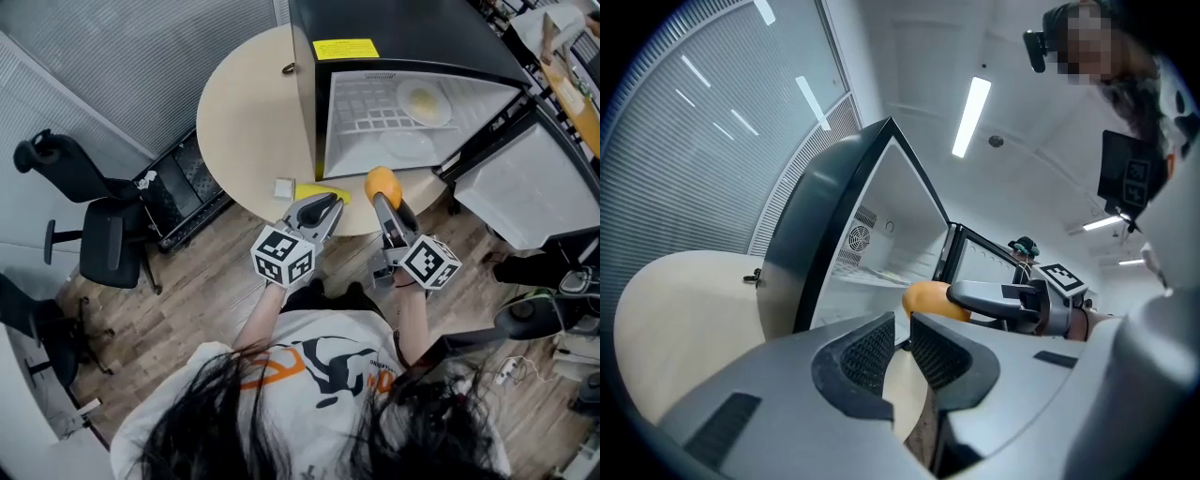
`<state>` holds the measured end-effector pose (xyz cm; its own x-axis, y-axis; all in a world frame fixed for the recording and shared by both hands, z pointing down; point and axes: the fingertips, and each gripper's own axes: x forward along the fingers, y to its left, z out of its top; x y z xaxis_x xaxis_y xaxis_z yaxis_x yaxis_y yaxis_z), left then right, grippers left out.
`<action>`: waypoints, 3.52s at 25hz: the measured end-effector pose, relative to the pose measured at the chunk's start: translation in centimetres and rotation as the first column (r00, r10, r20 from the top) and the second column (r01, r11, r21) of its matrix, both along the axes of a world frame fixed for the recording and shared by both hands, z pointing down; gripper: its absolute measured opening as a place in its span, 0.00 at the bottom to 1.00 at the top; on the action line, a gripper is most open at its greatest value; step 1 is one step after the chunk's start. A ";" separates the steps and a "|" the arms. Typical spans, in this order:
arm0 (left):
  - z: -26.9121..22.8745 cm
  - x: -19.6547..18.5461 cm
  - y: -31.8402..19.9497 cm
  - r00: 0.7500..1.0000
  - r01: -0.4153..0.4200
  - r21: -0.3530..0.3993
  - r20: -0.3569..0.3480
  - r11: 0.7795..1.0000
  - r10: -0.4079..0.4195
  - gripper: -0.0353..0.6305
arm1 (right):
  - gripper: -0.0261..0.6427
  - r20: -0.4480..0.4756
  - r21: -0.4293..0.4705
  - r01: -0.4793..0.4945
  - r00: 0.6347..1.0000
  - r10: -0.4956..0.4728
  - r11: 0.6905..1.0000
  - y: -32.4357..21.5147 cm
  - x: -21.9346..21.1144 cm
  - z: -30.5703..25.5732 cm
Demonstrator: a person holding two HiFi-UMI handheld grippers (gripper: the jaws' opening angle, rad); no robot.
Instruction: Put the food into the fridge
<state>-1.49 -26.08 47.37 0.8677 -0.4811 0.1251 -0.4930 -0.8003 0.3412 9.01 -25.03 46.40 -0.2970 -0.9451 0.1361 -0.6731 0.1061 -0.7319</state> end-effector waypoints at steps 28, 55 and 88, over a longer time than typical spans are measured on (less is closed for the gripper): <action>-0.8 1.1 -3.7 0.975 0.219 0.024 0.039 0.975 -0.220 0.13 | 0.47 -0.468 0.045 0.376 0.826 -0.313 0.925 -16.2 -0.6 -3.5; -0.1 1.3 -3.2 0.969 0.229 0.026 0.088 0.973 -0.230 0.13 | 0.47 -0.806 -0.119 0.493 0.459 -0.373 0.862 -24.5 -3.2 -1.2; -0.1 0.3 -3.4 0.973 0.212 0.025 0.082 0.977 -0.214 0.13 | 0.55 -0.681 0.054 0.412 0.681 -0.268 0.910 -19.0 -1.0 -5.3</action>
